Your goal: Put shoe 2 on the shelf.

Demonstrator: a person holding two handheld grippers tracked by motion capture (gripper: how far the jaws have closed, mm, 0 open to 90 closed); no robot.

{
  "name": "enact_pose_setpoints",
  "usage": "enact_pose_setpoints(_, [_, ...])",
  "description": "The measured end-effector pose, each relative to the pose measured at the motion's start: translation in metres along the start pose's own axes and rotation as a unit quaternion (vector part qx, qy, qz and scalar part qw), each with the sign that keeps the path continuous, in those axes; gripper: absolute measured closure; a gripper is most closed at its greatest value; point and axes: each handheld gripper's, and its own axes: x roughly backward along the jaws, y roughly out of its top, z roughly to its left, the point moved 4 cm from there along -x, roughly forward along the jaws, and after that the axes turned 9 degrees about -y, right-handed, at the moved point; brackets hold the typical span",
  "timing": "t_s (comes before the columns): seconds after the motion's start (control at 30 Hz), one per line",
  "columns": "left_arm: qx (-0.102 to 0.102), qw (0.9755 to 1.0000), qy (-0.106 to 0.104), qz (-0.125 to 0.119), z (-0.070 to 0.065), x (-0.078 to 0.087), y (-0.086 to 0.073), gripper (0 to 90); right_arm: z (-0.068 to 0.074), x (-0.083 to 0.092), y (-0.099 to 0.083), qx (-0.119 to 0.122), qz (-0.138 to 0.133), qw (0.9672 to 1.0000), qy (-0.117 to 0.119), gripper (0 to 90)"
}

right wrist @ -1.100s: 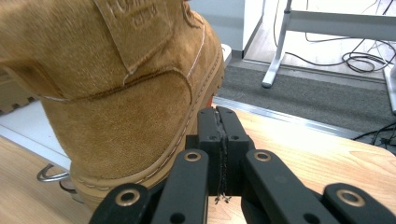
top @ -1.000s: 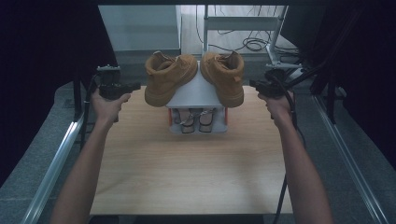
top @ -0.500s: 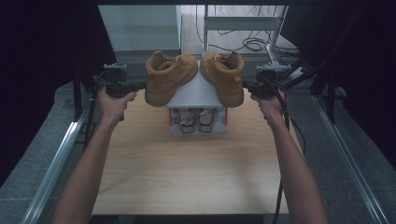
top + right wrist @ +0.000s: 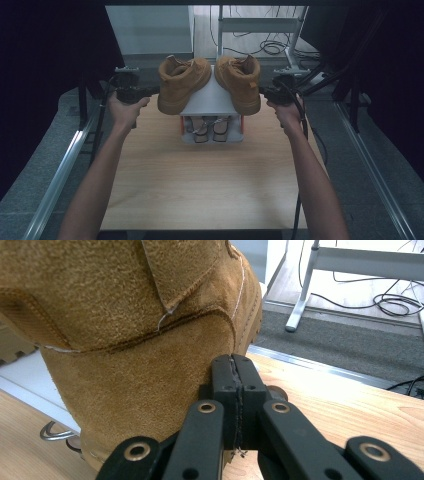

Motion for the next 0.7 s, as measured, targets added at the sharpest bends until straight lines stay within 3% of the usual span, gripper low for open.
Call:
enact_pose_setpoints(0.07, [-0.008, 0.9998, 0.018, 0.001, -0.002, -0.001, 0.001, 90.0, 0.001, 0.000, 0.000, -0.003, 0.001, 1.0000, 0.003, 89.9])
enact_pose_setpoints(0.33, [0.003, 0.9999, 0.012, -0.002, -0.003, -0.002, 0.002, 90.0, 0.016, -0.004, 0.002, 0.010, -0.002, 0.9998, 0.015, 89.9])
enact_pose_setpoints(0.4, [0.005, 1.0000, 0.006, -0.002, -0.003, -0.002, 0.003, 90.0, 0.017, -0.005, 0.002, 0.010, -0.002, 0.9998, 0.015, 89.9])
enact_pose_setpoints(0.43, [0.019, 0.9995, -0.025, -0.005, -0.007, -0.003, 0.003, 90.0, 0.017, -0.005, 0.002, 0.009, -0.003, 0.9999, 0.014, 89.9])
enact_pose_setpoints(0.53, [0.010, 0.9997, -0.022, -0.004, -0.011, -0.005, 0.004, 90.0, 0.016, -0.005, 0.002, 0.004, -0.002, 0.9998, 0.017, 89.9])
enact_pose_setpoints(0.7, [0.008, 0.9993, -0.037, 0.004, -0.021, -0.017, 0.006, 90.0, 0.018, -0.005, 0.002, 0.010, -0.003, 0.9999, 0.012, 90.0])
